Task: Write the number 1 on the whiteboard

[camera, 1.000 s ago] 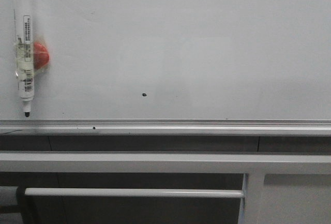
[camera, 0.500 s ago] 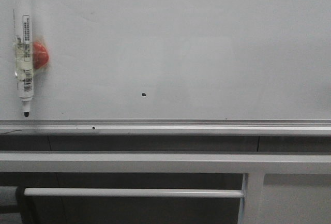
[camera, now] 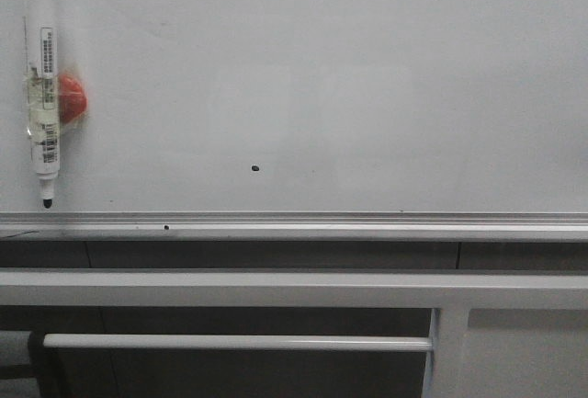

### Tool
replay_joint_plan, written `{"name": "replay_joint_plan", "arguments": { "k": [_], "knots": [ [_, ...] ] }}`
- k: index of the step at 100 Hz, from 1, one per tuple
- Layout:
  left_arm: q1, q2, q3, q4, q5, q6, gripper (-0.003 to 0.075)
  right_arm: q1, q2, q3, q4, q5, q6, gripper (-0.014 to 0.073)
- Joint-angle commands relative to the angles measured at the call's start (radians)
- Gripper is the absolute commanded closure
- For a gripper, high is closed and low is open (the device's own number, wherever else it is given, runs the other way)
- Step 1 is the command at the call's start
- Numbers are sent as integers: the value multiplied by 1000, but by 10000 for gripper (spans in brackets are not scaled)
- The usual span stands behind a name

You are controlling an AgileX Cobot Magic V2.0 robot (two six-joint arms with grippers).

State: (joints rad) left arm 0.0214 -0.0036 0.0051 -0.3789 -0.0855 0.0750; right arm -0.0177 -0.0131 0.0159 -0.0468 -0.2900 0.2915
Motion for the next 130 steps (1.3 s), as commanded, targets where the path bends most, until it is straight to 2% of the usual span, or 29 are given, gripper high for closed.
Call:
{"name": "replay_joint_plan", "arguments": {
  "k": [1,11,15,26,39,44,49,57,61,69,76,88,100,105,122,130],
  "knots": [
    [-7,-23,6,-141,-109,-9,741,1,-12,24,8,-8,76,657],
    [-7,-23,6,-210,-171,-9,741,3,-12,24,68,93,163,657],
    [-7,-23,6,-210,-187,-9,741,3,-12,24,68,159,165,657],
    [-7,-23,-3,-213,-173,-9,741,3,-12,1,68,196,165,657],
    [-9,-22,-59,-224,-161,-9,741,3,-12,-109,64,304,165,657],
    [-9,-17,-91,-176,-119,-9,741,3,-12,-170,47,402,165,657],
    [-9,-3,-132,-129,-22,-9,741,3,-4,-229,29,509,158,657],
    [-9,40,-221,-66,135,-4,741,3,22,-320,27,678,76,657],
    [-9,64,-255,-46,190,12,741,3,40,-354,27,717,40,657],
    [-9,128,-325,-40,274,109,741,3,88,-424,27,799,-32,657],
    [-9,181,-378,-92,323,195,740,3,143,-474,31,854,-97,657],
    [-9,253,-445,-314,414,389,740,3,259,-561,69,966,-185,657],
    [-9,279,-458,-567,464,628,741,3,360,-639,91,1025,-185,657],
    [-9,281,-458,-628,499,708,741,3,392,-662,89,1027,-185,657],
    [-9,279,-454,-655,618,783,734,3,440,-688,91,1021,-185,657],
    [-9,279,-454,-656,667,835,666,3,440,-688,91,1023,-185,657]
  ]
}}
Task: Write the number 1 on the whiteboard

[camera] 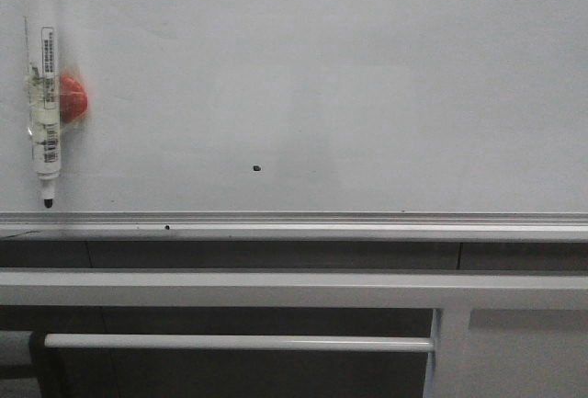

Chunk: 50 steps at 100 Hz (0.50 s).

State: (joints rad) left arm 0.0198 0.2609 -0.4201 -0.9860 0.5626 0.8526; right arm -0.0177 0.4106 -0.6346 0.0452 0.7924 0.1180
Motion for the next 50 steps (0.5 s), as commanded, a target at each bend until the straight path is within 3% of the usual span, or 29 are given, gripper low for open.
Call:
{"name": "replay_joint_plan", "arguments": {
  "k": [1,18,24,50],
  "knots": [
    [-7,14,-29,-51,26,62,657,3,17,-38,-1,-58,-12,657],
    [-7,14,-6,-62,20,72,337,3,17,-38,-1,-62,-12,657],
    [-7,14,16,-93,-3,72,269,3,17,-38,-1,-62,-12,657],
    [-7,14,64,-150,-36,95,262,3,17,-36,-1,-62,-12,657]
  ]
}}
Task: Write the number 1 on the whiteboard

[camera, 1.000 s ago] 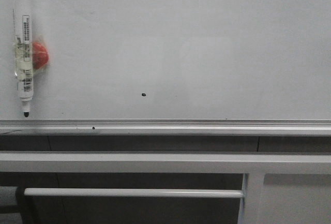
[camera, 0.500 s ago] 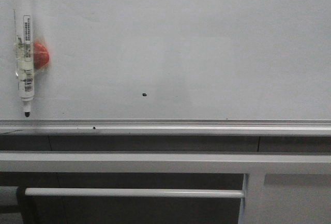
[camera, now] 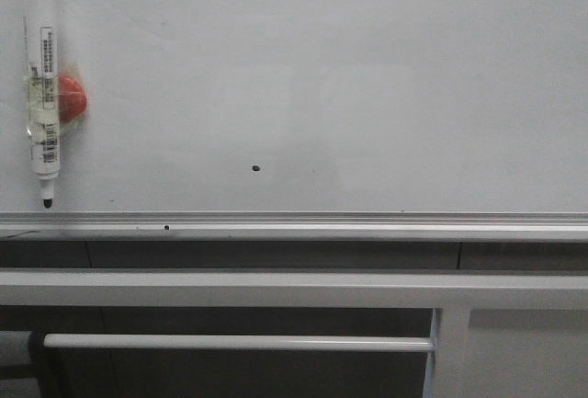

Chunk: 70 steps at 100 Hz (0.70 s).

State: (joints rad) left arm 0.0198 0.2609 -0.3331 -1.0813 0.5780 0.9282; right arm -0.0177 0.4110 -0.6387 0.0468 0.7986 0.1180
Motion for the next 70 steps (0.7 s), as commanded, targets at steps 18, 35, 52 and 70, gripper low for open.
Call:
{"name": "replay_joint_plan", "arguments": {
  "k": [18,35,52,70],
  "knots": [
    [-7,14,-23,-59,-47,41,262,3,16,-32,-3,-68,-12,657],
    [-7,14,-23,-68,-43,41,262,3,16,-32,-3,-68,-12,657],
    [-7,0,-15,-102,-39,39,262,3,16,-32,-3,-68,-12,657],
    [-7,-72,22,115,-35,-180,262,3,16,-32,-3,-68,-12,657]
  ]
}}
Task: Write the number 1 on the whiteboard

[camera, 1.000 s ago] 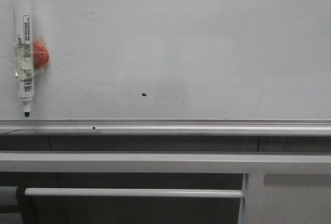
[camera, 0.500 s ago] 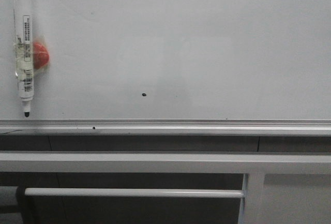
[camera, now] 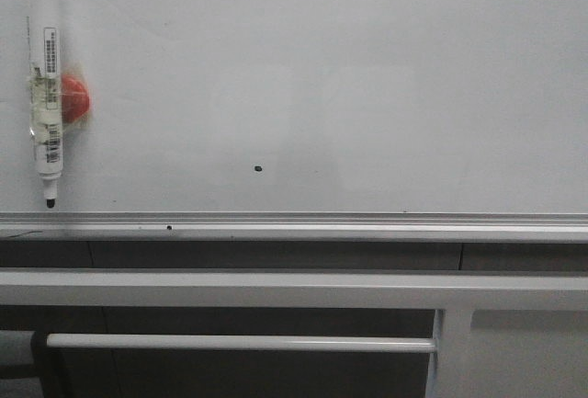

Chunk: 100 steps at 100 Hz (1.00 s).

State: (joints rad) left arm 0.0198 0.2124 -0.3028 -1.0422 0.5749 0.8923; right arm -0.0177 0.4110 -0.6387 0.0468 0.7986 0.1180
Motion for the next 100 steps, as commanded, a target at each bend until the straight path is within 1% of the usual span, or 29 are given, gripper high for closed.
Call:
{"name": "replay_joint_plan", "arguments": {
  "k": [1,4,9,20,27,39,49,62,71,81,93,100],
  "knots": [
    [-7,-33,-5,85,-34,-159,262,3,16,-32,-3,-68,-12,657],
    [-7,-52,5,114,-42,-230,262,3,16,-32,-3,-68,-12,657],
    [-7,-87,16,146,-65,-300,262,3,16,-32,-3,-68,-12,657],
    [-7,-159,17,177,-77,-349,262,3,16,-32,-3,-68,-12,657],
    [-7,-188,17,207,-80,-403,262,3,16,-32,-3,-68,-12,657],
    [-7,-221,17,297,-80,-568,262,3,16,-32,-3,-68,-12,657],
    [-7,-241,17,360,-84,-664,262,3,16,-32,-3,-68,-12,657],
    [-7,-241,17,380,-104,-677,262,3,16,-32,-3,-68,-12,657],
    [-7,-241,17,392,-158,-686,262,3,16,-32,-3,-68,-12,657],
    [-7,-241,16,407,-236,-760,262,3,16,-32,-3,-68,-12,657],
    [-7,-241,9,516,-255,-892,262,3,16,-32,-3,-68,-12,657],
    [-7,-239,1,559,-259,-909,262,3,16,-32,-3,-68,-12,657]
  ]
}}
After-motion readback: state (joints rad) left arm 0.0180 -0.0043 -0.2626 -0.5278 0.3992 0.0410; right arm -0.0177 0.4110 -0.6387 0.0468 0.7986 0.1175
